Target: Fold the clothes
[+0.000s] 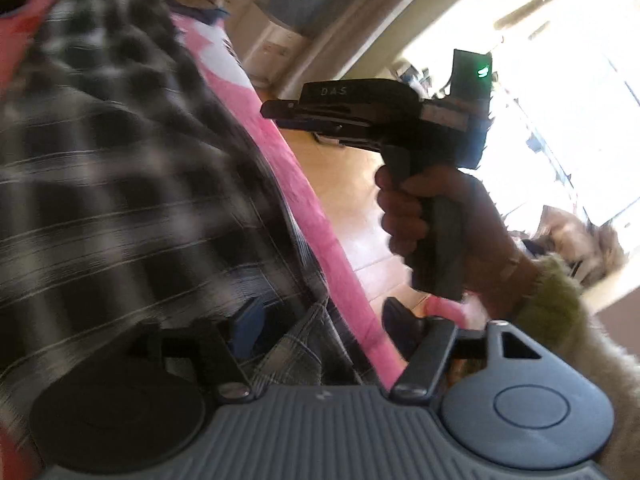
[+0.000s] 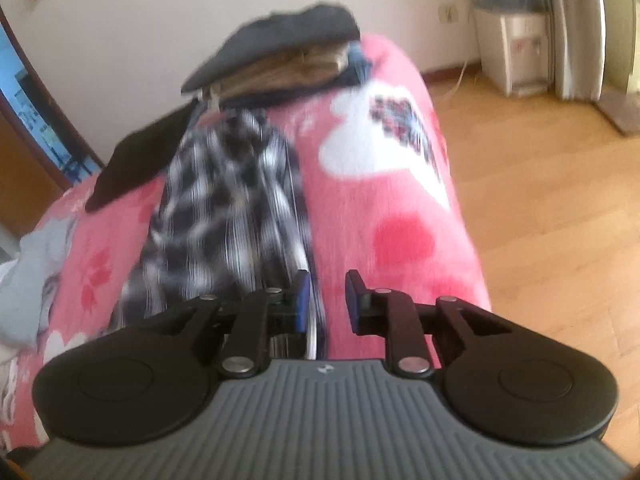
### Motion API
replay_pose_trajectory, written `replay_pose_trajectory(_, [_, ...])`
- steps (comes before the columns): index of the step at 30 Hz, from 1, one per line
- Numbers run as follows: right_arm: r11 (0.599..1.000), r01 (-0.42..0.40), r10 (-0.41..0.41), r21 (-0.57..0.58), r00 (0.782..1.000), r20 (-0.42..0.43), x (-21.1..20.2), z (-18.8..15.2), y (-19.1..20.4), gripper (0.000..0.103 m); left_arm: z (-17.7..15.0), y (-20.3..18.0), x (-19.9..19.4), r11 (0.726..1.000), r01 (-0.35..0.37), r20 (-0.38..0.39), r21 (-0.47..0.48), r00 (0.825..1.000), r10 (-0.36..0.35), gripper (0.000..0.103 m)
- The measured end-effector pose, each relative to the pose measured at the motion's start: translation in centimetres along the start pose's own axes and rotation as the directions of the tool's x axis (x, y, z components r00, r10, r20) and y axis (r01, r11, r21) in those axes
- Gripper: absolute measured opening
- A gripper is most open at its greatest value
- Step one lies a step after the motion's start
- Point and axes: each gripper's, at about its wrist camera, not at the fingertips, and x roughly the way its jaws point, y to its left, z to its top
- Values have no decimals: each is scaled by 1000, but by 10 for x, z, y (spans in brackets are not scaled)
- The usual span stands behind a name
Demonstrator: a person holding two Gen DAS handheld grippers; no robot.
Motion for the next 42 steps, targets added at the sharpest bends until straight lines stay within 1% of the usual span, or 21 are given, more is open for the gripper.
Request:
replay_pose_trajectory(1, [1000, 5, -5, -8, 1000, 10, 4, 6, 2, 18, -1, 2, -9, 1000, 13, 10, -17, 1000, -13, 76])
replay_pose_trajectory(3, [999, -8, 9, -37, 1000, 28, 15, 19, 10, 18, -2, 3, -26, 1000, 9, 36, -14, 999, -9, 76])
replay_pose_trajectory(6, [995, -49, 54, -90, 997, 47, 35, 40, 24, 18, -8, 9, -46, 999, -27, 59, -24, 998, 28, 76])
replay_pose_trajectory(8, [992, -62, 67, -109, 997, 41, 53, 49, 31, 19, -12, 17, -51, 997, -68, 53, -32, 996, 69, 76])
replay_pose_trajectory(9, [991, -64, 69, -114, 997, 36, 63, 53, 34, 20, -14, 24, -49, 993, -108, 42, -43, 993, 110, 75])
replay_pose_trajectory(11, [990, -68, 71, -123, 997, 24, 82, 61, 39, 20, -22, 38, -45, 979, -184, 2, -85, 983, 184, 70])
replay_pose_trajectory(13, [989, -72, 74, -132, 997, 13, 101, 68, 45, 20, -30, 52, -41, 968, -213, -41, -133, 977, 209, 66])
replay_pose_trajectory(14, [988, -73, 75, -137, 997, 7, 111, 72, 48, 18, -34, 55, -39, 965, -218, -52, -148, 976, 213, 66])
replay_pose_trajectory(15, [987, -71, 72, -145, 997, 2, 120, 75, 51, 9, -39, 56, -38, 962, -223, -60, -156, 974, 217, 66])
replay_pose_trajectory(16, [986, -53, 54, -160, 999, 0, 126, 74, 56, 5, -43, 56, -37, 962, -224, -63, -153, 974, 217, 66])
replay_pose_trajectory(18, [982, 3, -1, -189, 1000, 13, 139, 72, 61, 4, -51, 55, -35, 963, -227, -67, -148, 973, 219, 66])
replay_pose_trajectory(22, [985, 51, -43, -163, 998, 53, 152, 72, 58, 4, -63, 48, -36, 964, -221, -52, -148, 975, 216, 66])
replay_pose_trajectory(25, [992, 75, -68, -106, 996, 65, 151, 75, 54, 4, -70, 41, -36, 964, -217, -40, -151, 976, 213, 66])
replay_pose_trajectory(27, [992, 86, -79, -89, 993, 85, 141, 76, 55, 7, -72, 41, -37, 964, -210, -31, -165, 978, 208, 67])
replay_pose_trajectory(29, [988, 91, -74, -126, 988, 133, 125, 75, 62, 7, -75, 42, -40, 962, -202, -21, -186, 979, 202, 67])
replay_pose_trajectory(31, [980, 80, -47, -183, 983, 179, 114, 76, 75, 7, -77, 41, -39, 960, -197, -11, -197, 980, 199, 68])
replay_pose_trajectory(32, [974, 76, -36, -215, 983, 182, 115, 78, 83, 7, -78, 41, -39, 961, -198, -11, -195, 980, 200, 68])
replay_pose_trajectory(35, [964, 47, -10, -261, 990, 141, 139, 90, 104, 7, -82, 41, -40, 961, -201, -12, -188, 979, 202, 68])
replay_pose_trajectory(38, [973, 54, -28, -224, 993, 118, 174, 104, 110, 7, -87, 34, -40, 965, -210, -18, -160, 978, 210, 68])
replay_pose_trajectory(41, [977, 134, -125, -164, 990, 68, 209, 115, 101, 7, -92, 30, -40, 967, -220, -15, -127, 975, 220, 69])
replay_pose_trajectory(42, [978, 155, -149, -141, 987, 54, 215, 117, 98, 7, -92, 30, -40, 968, -218, -13, -123, 976, 219, 69])
